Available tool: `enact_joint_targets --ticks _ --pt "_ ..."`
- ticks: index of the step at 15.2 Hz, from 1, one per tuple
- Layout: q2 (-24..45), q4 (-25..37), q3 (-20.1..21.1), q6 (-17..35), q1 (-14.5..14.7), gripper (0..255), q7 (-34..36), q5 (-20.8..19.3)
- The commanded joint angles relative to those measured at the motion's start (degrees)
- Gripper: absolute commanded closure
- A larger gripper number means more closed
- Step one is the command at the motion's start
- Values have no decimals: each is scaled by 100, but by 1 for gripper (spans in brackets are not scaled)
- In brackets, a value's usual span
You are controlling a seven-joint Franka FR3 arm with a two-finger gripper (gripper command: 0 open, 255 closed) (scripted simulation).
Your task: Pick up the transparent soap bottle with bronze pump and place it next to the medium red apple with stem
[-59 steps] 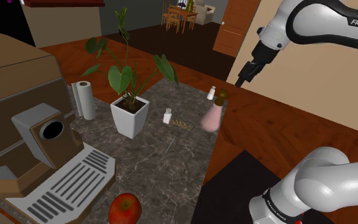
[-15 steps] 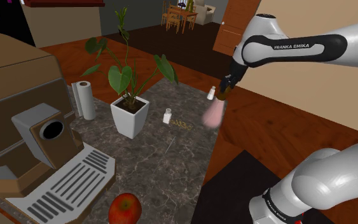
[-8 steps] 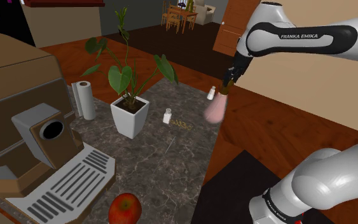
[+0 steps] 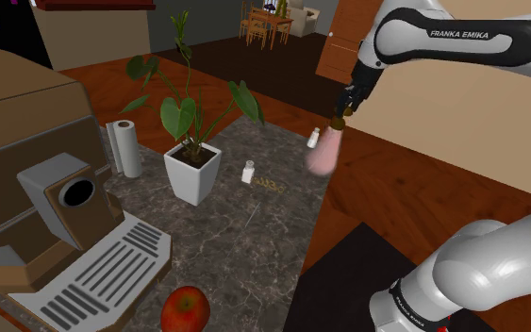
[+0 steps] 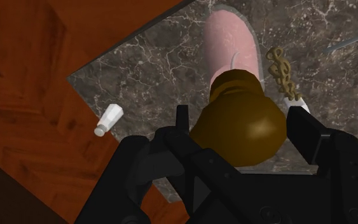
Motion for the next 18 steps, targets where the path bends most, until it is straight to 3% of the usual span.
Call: enact_joint_targets --ticks 1,18 --pt "17 183 4 -163 3 255 -19 11" --pt "263 1736 38 -1465 25 255 -161 76"
